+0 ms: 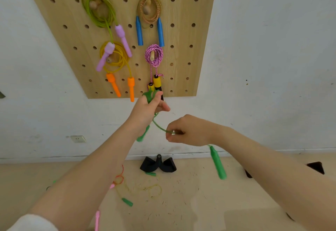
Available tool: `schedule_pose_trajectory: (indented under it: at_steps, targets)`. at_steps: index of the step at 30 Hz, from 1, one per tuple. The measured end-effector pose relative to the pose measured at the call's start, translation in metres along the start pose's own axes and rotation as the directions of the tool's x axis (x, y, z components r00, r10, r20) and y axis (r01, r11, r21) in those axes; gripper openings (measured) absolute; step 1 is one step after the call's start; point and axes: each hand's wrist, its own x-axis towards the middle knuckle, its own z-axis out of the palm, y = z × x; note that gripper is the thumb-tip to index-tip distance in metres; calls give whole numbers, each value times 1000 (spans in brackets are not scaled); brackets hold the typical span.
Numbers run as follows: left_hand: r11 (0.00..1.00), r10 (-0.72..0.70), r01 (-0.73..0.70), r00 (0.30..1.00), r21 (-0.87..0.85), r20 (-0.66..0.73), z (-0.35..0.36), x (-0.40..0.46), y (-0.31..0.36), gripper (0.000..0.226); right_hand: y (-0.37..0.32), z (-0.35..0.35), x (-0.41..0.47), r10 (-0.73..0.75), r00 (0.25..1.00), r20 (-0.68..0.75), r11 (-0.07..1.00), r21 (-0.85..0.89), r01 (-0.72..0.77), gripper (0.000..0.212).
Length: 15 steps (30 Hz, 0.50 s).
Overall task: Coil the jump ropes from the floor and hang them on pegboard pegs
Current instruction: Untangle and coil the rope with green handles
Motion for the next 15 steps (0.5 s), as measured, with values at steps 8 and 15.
schedule_pose_trajectory:
  at_steps: [8, 15]
  targets:
    - [969, -141, 236, 772, -74, 620, -2, -22, 2, 73, 15, -52, -5, 164, 841, -516, 910, 409, 74, 13]
    - [817, 100, 224, 852, -531, 514, 8, -24, 26, 27, 25, 1, 6, 294, 905, -307, 762, 647, -28, 43]
